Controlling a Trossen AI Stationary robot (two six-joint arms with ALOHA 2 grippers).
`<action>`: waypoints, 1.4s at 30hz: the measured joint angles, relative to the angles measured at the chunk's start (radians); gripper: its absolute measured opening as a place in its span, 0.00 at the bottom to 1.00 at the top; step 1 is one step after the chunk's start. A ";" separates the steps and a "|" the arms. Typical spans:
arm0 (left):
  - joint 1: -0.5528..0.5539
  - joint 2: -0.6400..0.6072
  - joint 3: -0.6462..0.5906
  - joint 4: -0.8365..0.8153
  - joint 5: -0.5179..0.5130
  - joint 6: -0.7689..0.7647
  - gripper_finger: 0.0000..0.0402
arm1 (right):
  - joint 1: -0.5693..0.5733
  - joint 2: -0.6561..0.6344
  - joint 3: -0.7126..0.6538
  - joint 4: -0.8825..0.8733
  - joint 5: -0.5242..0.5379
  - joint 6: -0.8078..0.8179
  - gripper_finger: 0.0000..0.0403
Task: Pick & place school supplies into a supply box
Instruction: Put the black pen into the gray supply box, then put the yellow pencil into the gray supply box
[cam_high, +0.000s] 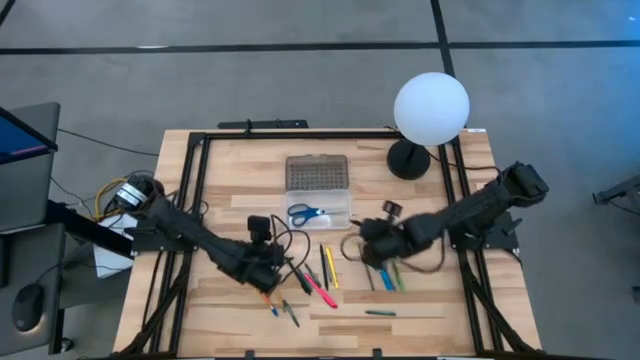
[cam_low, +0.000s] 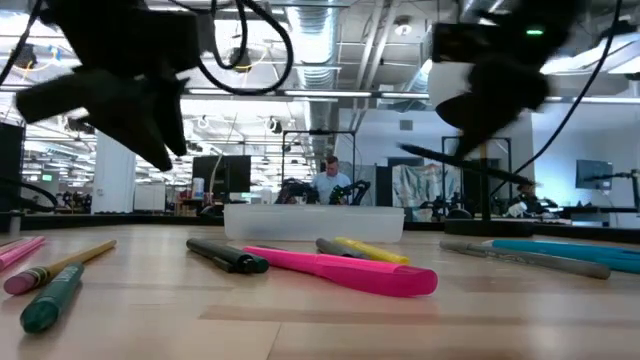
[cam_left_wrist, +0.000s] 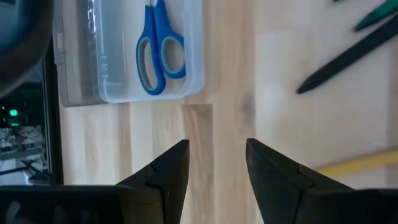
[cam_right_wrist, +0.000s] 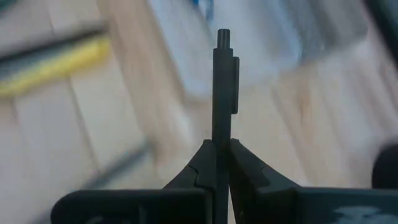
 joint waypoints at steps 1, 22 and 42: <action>-0.015 0.000 0.000 0.000 -0.006 -0.012 0.38 | -0.028 0.000 0.005 0.041 -0.004 -0.060 0.02; -0.190 0.000 -0.002 -0.051 -0.085 -0.212 0.38 | -0.388 0.219 0.074 0.547 -0.342 -0.551 0.03; -0.189 0.001 -0.003 -0.062 -0.070 -0.202 0.38 | -0.400 0.254 0.112 0.565 -0.339 -0.676 0.26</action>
